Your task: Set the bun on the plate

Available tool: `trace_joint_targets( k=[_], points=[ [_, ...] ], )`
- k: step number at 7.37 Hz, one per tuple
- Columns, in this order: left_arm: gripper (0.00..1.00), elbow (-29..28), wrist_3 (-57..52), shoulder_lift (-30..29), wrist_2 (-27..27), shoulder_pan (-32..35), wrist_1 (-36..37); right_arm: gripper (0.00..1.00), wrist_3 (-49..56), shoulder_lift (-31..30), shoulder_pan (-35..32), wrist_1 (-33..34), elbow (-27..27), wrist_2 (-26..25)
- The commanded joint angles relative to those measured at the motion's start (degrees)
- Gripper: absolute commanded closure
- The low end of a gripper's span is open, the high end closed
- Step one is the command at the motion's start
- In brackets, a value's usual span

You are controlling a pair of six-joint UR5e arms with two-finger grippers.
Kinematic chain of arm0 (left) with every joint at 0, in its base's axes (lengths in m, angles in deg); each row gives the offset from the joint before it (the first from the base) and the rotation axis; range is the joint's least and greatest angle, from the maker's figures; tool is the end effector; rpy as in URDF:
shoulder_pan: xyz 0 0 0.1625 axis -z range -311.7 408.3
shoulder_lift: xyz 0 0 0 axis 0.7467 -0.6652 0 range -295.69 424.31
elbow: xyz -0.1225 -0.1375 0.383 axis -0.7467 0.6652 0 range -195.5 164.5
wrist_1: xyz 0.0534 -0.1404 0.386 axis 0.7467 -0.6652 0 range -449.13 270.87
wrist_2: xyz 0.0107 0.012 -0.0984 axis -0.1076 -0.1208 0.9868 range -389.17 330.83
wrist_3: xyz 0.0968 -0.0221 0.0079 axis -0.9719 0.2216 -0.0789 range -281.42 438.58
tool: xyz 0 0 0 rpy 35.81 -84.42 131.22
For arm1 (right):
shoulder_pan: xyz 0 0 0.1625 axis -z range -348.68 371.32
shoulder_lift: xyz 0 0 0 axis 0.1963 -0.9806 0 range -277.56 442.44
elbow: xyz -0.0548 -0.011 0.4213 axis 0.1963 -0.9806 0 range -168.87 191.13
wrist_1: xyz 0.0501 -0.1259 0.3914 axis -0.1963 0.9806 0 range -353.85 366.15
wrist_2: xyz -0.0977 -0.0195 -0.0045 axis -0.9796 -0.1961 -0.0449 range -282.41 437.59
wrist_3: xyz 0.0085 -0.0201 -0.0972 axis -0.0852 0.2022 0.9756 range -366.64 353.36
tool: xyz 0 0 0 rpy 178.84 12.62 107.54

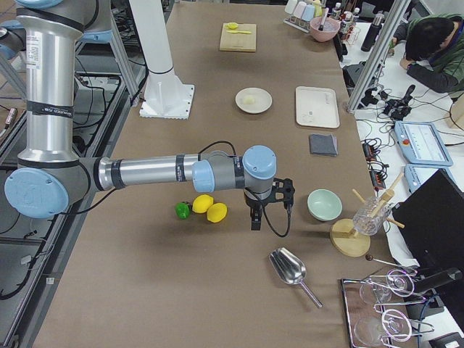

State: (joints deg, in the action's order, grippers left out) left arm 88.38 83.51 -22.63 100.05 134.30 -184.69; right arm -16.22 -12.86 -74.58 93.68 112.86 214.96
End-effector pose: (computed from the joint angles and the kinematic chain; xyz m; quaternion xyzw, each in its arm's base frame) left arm -0.0366 -0.4837 0.5591 0.1080 0.3416 0.0403 0.9327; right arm 0.0270 -0.4625 0.5930 0.0228 -0.4061 0.0126 0.9134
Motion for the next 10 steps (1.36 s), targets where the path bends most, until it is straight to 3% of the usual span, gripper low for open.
trace_joint_targets(
  k=[1,4,10],
  points=[
    [0.02,-0.70,-3.34,5.10,4.08,2.24,-0.59,0.00,0.00,0.03,-0.05,-0.17,0.05,0.09],
    [0.02,-0.70,-3.43,5.20,4.45,6.02,-0.15,0.00,0.18,0.03,-0.05,-0.26,0.22,0.00],
    [0.02,-1.14,-3.43,4.85,4.37,5.94,-0.24,0.00,0.18,-0.41,-0.05,-0.17,0.48,0.00]
  ],
)
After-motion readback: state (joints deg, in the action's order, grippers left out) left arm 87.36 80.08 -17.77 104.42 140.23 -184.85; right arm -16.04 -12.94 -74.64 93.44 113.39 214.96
